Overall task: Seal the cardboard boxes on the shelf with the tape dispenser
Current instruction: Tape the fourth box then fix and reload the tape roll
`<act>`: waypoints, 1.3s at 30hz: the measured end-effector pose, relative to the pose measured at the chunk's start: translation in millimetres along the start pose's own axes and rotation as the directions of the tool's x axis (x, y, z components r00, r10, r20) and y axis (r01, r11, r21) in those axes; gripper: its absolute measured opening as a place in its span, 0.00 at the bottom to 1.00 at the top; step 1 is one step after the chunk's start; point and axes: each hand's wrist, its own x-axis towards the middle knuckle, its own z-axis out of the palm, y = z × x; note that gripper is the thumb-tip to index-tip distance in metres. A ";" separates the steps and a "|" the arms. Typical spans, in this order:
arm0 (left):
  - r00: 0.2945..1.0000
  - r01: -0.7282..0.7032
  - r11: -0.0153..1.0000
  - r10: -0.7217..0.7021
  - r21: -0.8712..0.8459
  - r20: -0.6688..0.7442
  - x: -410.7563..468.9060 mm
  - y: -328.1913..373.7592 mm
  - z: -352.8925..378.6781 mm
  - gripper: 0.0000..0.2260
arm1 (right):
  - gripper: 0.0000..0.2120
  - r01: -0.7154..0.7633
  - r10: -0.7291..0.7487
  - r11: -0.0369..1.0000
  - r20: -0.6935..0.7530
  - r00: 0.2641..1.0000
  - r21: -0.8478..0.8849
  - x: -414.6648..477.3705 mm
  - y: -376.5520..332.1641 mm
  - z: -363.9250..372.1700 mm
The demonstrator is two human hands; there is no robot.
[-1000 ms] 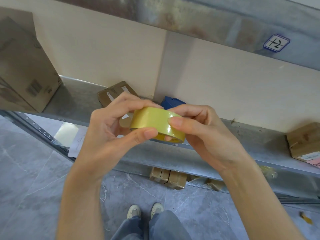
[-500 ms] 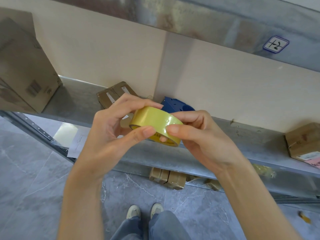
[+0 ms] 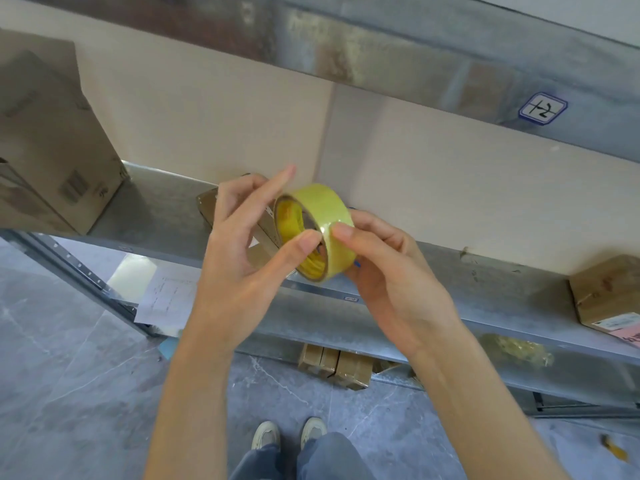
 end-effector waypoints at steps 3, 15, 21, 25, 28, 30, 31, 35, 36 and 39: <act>0.998 0.006 0.998 -0.003 0.059 -0.059 0.0 4.2 7.5 0.26 | 0.13 -0.007 0.012 0.996 -0.059 0.998 0.094 3.8 5.0 1.4; 0.991 -0.121 0.944 0.100 0.308 0.085 -2.1 4.1 1.9 0.15 | 0.28 -0.043 -0.170 0.758 -0.261 0.950 -0.651 -1.5 6.8 -9.6; 0.984 -0.083 0.980 0.052 0.178 0.172 -3.2 8.8 -7.1 0.17 | 0.09 0.295 -0.218 0.603 0.203 0.955 -0.741 -0.3 -0.9 -15.4; 0.989 -0.036 0.991 0.016 0.130 0.150 -3.8 13.1 -10.8 0.20 | 0.09 0.310 -0.201 0.602 0.235 0.951 -0.736 -2.4 -0.3 -13.5; 0.993 0.011 0.997 -0.019 0.074 0.119 -4.9 18.1 -11.8 0.19 | 0.09 0.311 -0.211 0.608 0.229 0.950 -0.730 -3.9 -1.1 -9.9; 0.991 -0.003 0.996 -0.008 0.088 0.132 -5.9 19.8 -10.7 0.17 | 0.07 0.313 -0.218 0.627 0.225 0.950 -0.713 -4.6 -1.7 -8.2; 0.991 -0.008 0.995 -0.005 0.095 0.132 -6.3 20.1 -10.5 0.17 | 0.06 0.315 -0.217 0.635 0.228 0.949 -0.706 -5.2 -1.7 -7.3; 0.992 -0.027 0.994 0.013 0.106 0.127 -7.0 19.8 -7.5 0.17 | 0.07 0.314 -0.228 0.653 0.216 0.949 -0.689 -7.7 0.4 -4.6; 0.992 -0.032 0.993 0.018 0.111 0.127 -7.0 19.7 -6.6 0.17 | 0.06 0.317 -0.237 0.646 0.213 0.948 -0.695 -7.7 0.9 -4.3; 0.994 -0.032 0.994 0.020 0.106 0.112 -7.6 20.1 -5.0 0.17 | 0.05 0.324 -0.246 0.623 0.215 0.945 -0.711 -7.2 2.3 -2.6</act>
